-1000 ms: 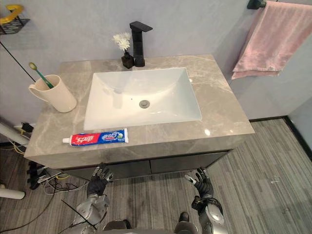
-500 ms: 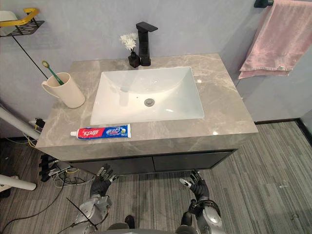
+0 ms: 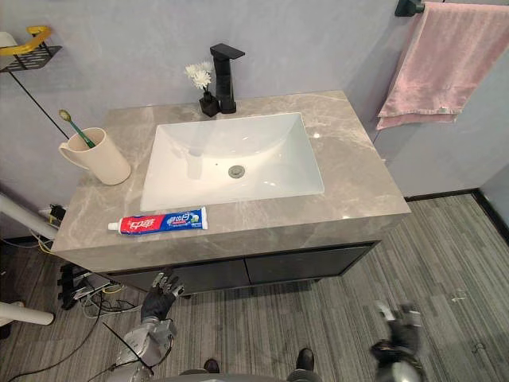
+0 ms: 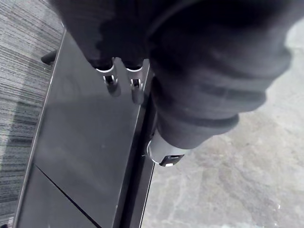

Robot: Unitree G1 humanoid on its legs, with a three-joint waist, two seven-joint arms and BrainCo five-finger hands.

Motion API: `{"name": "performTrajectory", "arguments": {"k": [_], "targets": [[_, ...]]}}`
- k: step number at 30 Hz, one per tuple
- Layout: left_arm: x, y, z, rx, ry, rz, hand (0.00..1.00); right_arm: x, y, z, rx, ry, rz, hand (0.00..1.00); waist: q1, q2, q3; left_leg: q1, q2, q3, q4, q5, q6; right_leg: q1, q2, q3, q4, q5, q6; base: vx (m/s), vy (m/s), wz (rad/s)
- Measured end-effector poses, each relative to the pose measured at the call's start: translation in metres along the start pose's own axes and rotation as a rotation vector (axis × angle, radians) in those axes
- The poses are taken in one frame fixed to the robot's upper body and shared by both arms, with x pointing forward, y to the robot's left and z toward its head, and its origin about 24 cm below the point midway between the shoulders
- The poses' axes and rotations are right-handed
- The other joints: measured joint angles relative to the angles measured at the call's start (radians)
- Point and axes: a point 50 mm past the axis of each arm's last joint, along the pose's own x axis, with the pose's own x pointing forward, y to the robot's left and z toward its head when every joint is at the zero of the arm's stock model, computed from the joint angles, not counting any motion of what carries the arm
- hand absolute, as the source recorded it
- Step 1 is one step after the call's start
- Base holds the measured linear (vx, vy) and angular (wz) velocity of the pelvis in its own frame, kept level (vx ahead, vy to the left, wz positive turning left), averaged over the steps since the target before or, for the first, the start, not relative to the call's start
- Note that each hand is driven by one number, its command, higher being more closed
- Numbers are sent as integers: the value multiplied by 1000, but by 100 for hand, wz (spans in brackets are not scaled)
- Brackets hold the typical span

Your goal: Organize washtable

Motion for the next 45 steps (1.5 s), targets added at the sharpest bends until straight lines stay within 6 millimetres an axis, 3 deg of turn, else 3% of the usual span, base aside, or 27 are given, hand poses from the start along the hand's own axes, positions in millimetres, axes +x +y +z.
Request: {"name": "performTrajectory", "arguments": {"k": [3,5,11,15,17,19,23,29,33,37,45], "targets": [[0,1,1,34,-2,-8,0,15,-7,63,-22,-251,-69,0,-16,-20,-5,-7,0,-2,-1,2,1,-4,0,-2,0,0,0,-3,0,2],[1,-2,2,32,-6,-30,0,20,-4,86,-40,-349,-85,0,-16,-34,-14,-20,0,-9,1,5,1,-11,0,-6,0,0,0,-11,-3,9],[2,-3,2,33,-8,-38,0,31,28,125,-72,-496,-32,0,-11,-58,-13,-39,-1,-37,1,12,-1,-10,0,-34,1,-1,1,-11,-5,14],[-3,-8,-6,41,21,-69,0,22,91,175,-165,-697,208,0,2,-57,-13,-51,-1,-52,3,14,-2,-11,0,-49,1,-2,2,-9,-8,11],[-7,-13,-11,44,40,-102,0,7,133,200,-237,-821,400,0,17,-60,-13,-56,-1,-61,4,16,-2,-11,1,-57,1,-2,2,-6,-7,11],[-8,-17,-14,39,50,-125,0,-4,166,208,-290,-867,559,0,24,-67,-11,-59,-1,-66,5,16,-2,-10,1,-58,1,-2,2,1,-4,10],[-14,-22,-17,33,58,-170,0,-28,213,206,-451,-910,861,0,47,-83,-2,-71,-2,-88,5,16,-2,-7,1,-87,2,-2,2,9,-6,14],[-20,-21,-17,29,50,-189,0,-53,246,194,-609,-908,1156,0,70,-103,10,-81,-2,-132,5,19,1,-9,-3,-136,42,-3,4,27,10,21],[-25,-14,-21,45,71,-184,0,-69,261,184,-686,-900,1313,0,80,-122,20,-96,-9,-156,7,22,5,-8,-8,-166,44,-3,4,25,8,19],[-26,-14,-22,46,73,-187,0,-77,269,174,-754,-874,1410,0,120,-129,24,-98,-18,-166,7,23,7,-4,-15,-178,44,-3,3,13,10,12],[-27,-15,-22,69,72,-194,0,-92,285,157,-834,-852,1544,0,140,-156,42,-115,-24,-189,6,28,13,-2,-17,-216,45,-3,3,-10,-2,10]]}}
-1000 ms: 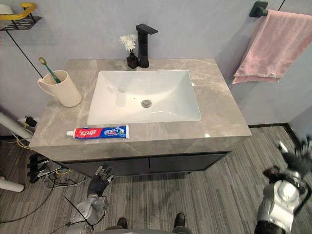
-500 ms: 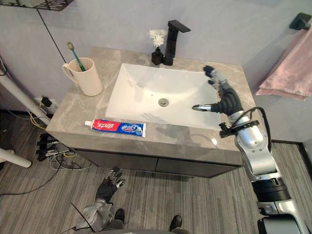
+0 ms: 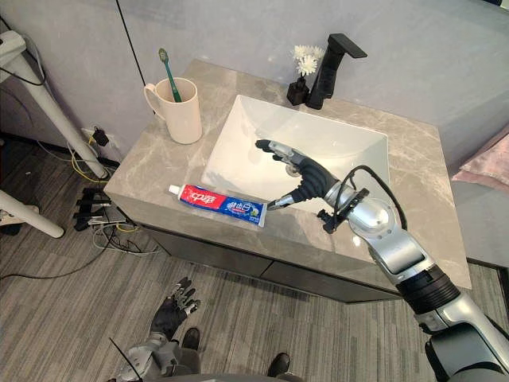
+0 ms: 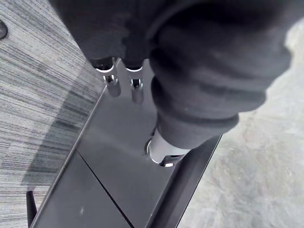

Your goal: Organize washtable

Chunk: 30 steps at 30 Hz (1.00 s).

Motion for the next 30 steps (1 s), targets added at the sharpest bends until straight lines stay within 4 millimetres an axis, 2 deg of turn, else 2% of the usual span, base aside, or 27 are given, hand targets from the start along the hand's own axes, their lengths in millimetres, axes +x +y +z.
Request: {"name": "performTrajectory", "arguments": {"k": [4,10,20,30], "targets": [[0,0,0,5,0,1,0,1,7,-2,9,6,29,0,13,-7,8,-25,-6,-22,4,4,2,-11,-3,-11,0,0,0,-10,-5,13],[1,0,10,8,-43,0,0,2,5,0,43,-7,20,0,37,-20,37,-46,-11,-49,11,5,2,-12,-3,-45,0,0,0,-4,-8,14],[2,4,21,6,-90,17,0,6,3,4,38,-24,10,0,37,-40,71,-85,-11,-55,12,7,3,-45,-3,-60,3,0,0,-1,-4,3],[2,4,24,8,-103,21,0,5,1,3,-22,-9,2,0,36,-43,89,-90,-9,-54,12,7,3,-62,-7,-57,25,0,0,-3,0,-1]]}}
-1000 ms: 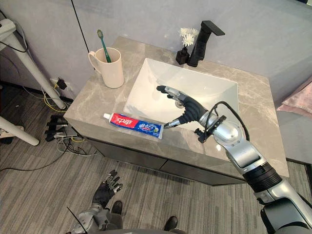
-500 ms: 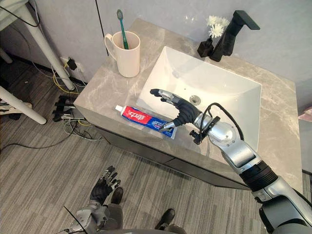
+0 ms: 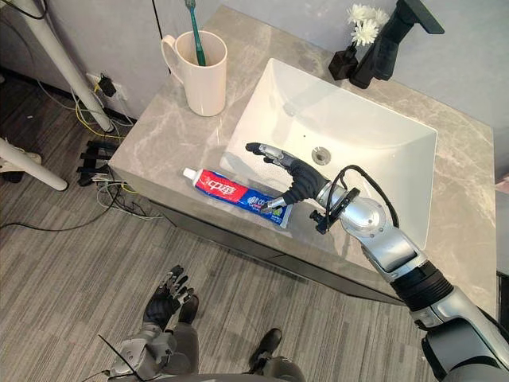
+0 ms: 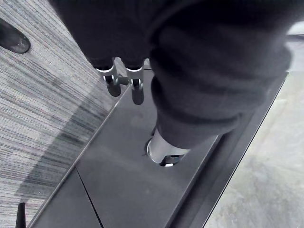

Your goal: Organize washtable

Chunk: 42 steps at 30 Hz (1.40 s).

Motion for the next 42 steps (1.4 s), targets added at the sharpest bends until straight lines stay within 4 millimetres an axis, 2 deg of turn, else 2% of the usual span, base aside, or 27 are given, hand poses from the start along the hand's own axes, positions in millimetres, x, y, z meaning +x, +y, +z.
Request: {"name": "performTrajectory", "arguments": {"k": [3,6,9,16,32,42], "targets": [[0,1,3,6,-18,-1,0,-2,-4,4,-68,-5,-26,0,-3,-2,15,1,-1,5,0,0,0,-5,-4,3,7,0,0,-30,14,-5],[0,4,4,19,-19,3,0,-6,-4,26,-208,-76,-34,0,-11,-2,17,1,-1,6,0,0,0,-8,-4,3,7,0,0,-11,-3,-3],[0,5,4,20,-21,5,0,-7,-2,38,-305,-113,-50,0,-22,-2,17,0,-1,6,0,0,0,-9,-5,7,9,0,0,-4,-2,-1],[1,4,5,21,-22,4,0,-12,2,43,-315,-133,-54,0,-31,-3,17,1,-1,6,1,0,0,-10,-5,14,10,0,0,0,0,0],[4,4,8,26,-35,1,0,-18,10,38,-328,-101,-37,0,-31,-3,17,-1,-1,4,1,0,0,-11,-5,17,13,0,0,0,0,0],[5,5,9,29,-36,19,0,-21,15,31,-400,-59,-25,0,-33,-3,17,-31,-1,3,11,0,0,-37,-5,18,19,0,0,0,0,0]]}}
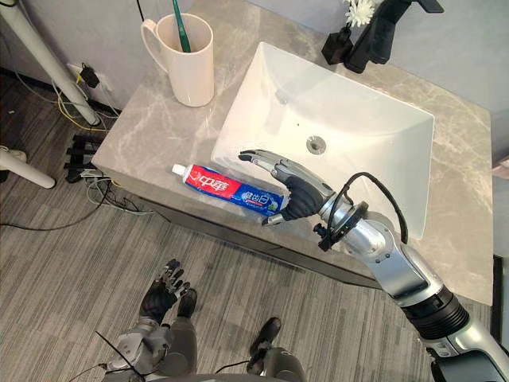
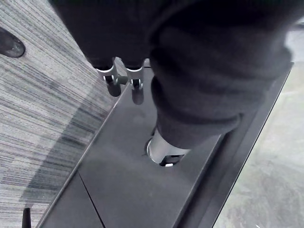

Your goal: Organize washtable

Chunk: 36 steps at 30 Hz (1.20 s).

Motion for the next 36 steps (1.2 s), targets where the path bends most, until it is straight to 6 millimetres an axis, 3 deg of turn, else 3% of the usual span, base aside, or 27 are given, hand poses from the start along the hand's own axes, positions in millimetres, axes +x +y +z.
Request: {"name": "performTrajectory", "arguments": {"k": [24,30,36], "targets": [[2,1,-2,10,10,8,0,0,14,-8,80,49,-17,0,-2,-7,5,-48,-1,-22,9,4,4,-35,-1,-13,6,1,-1,-6,1,1],[3,5,0,24,6,23,0,6,7,-5,60,25,-34,0,-3,-31,25,-48,0,-9,7,4,4,-42,-1,-5,7,6,-7,-8,8,-3],[5,8,3,26,-5,36,0,15,-7,1,36,-18,-96,0,-4,-30,34,-48,1,2,7,4,4,-53,-1,7,7,12,-16,-20,16,-7]]}}
